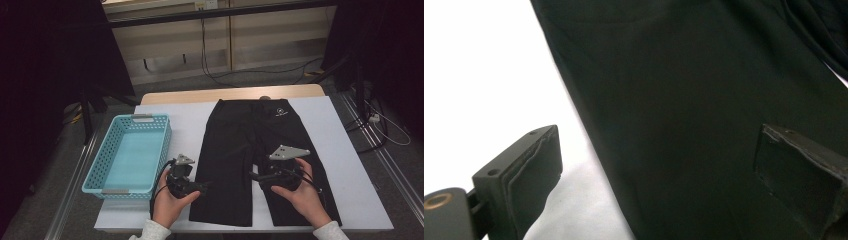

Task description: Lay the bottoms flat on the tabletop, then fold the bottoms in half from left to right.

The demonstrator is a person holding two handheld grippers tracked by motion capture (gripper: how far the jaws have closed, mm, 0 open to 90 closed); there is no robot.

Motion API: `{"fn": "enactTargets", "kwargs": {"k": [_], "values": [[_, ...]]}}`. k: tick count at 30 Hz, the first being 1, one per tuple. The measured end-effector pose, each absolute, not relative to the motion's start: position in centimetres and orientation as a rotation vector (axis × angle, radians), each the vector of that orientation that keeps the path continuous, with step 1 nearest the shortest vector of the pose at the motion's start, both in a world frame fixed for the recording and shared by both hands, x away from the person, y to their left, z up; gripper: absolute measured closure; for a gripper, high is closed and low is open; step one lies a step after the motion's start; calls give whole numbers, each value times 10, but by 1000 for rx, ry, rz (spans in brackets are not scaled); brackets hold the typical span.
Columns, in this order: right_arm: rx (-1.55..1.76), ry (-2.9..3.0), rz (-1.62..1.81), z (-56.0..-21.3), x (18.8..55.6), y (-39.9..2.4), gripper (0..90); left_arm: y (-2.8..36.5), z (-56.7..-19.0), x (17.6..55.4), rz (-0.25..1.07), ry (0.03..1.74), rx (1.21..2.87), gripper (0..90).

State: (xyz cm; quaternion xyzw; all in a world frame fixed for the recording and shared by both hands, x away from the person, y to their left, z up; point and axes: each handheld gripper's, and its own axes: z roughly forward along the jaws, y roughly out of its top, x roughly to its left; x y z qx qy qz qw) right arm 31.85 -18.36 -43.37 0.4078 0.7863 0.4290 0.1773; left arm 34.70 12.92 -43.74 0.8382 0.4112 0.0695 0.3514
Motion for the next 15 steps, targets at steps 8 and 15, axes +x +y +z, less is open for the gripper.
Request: {"fn": "enactTargets", "kwargs": {"k": [8,15], "values": [[1150,2231,1205,-435,319,-182,163,130,-435,345,191,1070,2163,69],[1142,2244,1204,-437,321,-181,162,133,-439,345,211,1087,2161,93]]}}
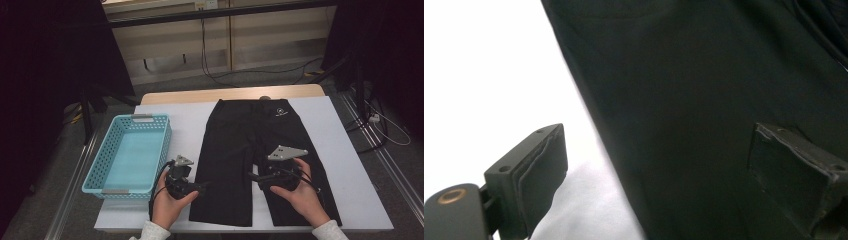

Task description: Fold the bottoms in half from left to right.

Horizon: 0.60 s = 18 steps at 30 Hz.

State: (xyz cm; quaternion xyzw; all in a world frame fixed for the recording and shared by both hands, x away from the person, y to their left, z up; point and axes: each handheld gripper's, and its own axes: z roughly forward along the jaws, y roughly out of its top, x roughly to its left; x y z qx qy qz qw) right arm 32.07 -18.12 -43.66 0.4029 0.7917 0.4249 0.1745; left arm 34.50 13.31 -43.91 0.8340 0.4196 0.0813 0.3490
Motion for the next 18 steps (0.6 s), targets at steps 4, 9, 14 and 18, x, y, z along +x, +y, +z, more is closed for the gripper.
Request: {"fn": "enactTargets", "kwargs": {"k": [4,9,14,18], "values": [[1132,2246,1206,-436,321,-180,162,132,-438,343,247,1084,2169,100],[1126,2242,1217,-434,319,-180,162,132,-442,344,265,1101,2180,102],[1127,2231,1226,-432,321,-181,162,127,-445,345,327,1102,2206,114],[1118,2224,1246,-430,319,-180,158,125,-447,347,360,1106,2204,139]]}}
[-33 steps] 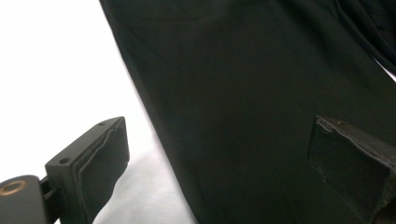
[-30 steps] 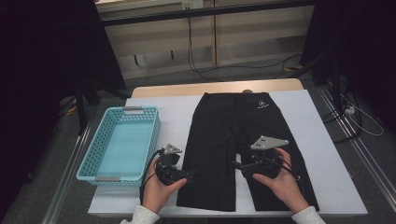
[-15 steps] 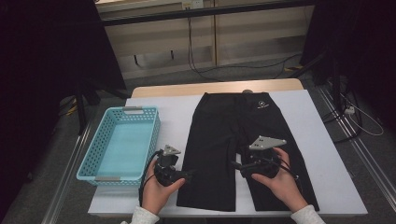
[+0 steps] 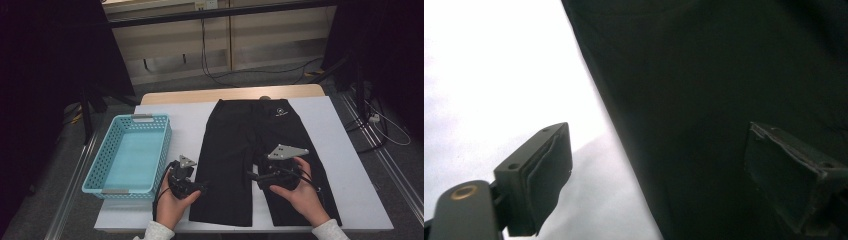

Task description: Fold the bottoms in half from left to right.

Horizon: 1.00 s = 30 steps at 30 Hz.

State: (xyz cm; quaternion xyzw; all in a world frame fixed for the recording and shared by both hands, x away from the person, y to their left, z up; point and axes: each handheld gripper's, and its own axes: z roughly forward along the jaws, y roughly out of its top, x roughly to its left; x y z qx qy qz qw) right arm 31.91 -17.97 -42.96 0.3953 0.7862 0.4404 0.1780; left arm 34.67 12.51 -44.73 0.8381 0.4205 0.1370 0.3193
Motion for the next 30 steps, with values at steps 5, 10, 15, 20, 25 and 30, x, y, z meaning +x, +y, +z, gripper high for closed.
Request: {"fn": "enactTargets", "kwargs": {"k": [5,10,15,20,25,30], "values": [[1100,2226,1256,-427,318,-178,153,128,-449,349,352,1127,2194,154],[1100,2221,1252,-427,317,-179,154,128,-451,348,355,1130,2197,157],[1104,2214,1250,-426,316,-181,154,126,-452,348,368,1148,2206,216],[1105,2206,1235,-427,316,-181,154,126,-453,349,378,1147,2214,222],[1101,2209,1231,-427,314,-181,154,124,-452,347,371,1131,2217,327],[1117,2201,1218,-430,314,-182,155,121,-449,345,346,1135,2213,477]]}}
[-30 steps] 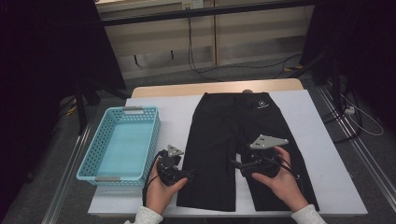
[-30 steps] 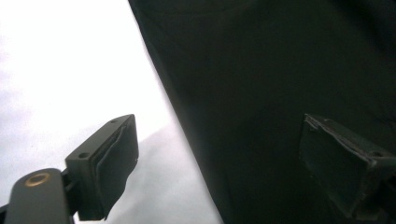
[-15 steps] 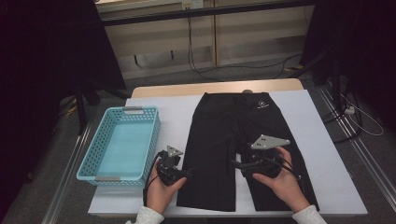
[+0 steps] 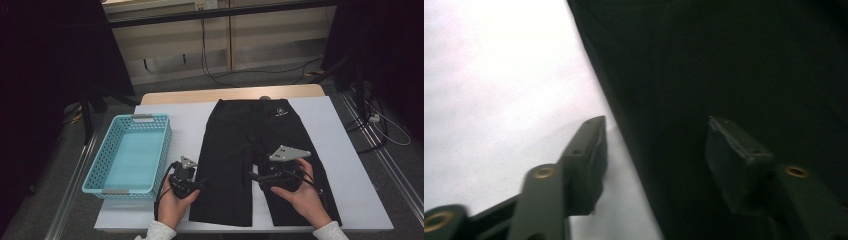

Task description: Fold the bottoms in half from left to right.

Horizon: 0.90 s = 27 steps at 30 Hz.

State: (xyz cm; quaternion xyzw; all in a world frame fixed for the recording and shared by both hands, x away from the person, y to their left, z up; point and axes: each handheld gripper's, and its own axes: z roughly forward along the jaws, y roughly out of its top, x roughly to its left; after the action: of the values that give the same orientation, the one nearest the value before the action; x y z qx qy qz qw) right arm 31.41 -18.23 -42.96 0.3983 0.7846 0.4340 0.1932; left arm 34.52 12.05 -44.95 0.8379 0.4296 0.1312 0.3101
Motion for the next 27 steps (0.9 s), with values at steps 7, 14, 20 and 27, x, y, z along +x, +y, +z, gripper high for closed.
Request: {"fn": "enactTargets", "kwargs": {"k": [7,14,20,27], "values": [[1115,2196,1216,-428,310,-183,156,114,-447,342,301,1167,2206,687],[1112,2214,1207,-432,310,-180,156,113,-448,346,191,1190,2169,871],[1108,2208,1212,-430,308,-181,156,114,-447,347,137,1207,2142,892],[1119,2212,1197,-435,309,-182,156,118,-438,348,89,1193,2092,895]]}}
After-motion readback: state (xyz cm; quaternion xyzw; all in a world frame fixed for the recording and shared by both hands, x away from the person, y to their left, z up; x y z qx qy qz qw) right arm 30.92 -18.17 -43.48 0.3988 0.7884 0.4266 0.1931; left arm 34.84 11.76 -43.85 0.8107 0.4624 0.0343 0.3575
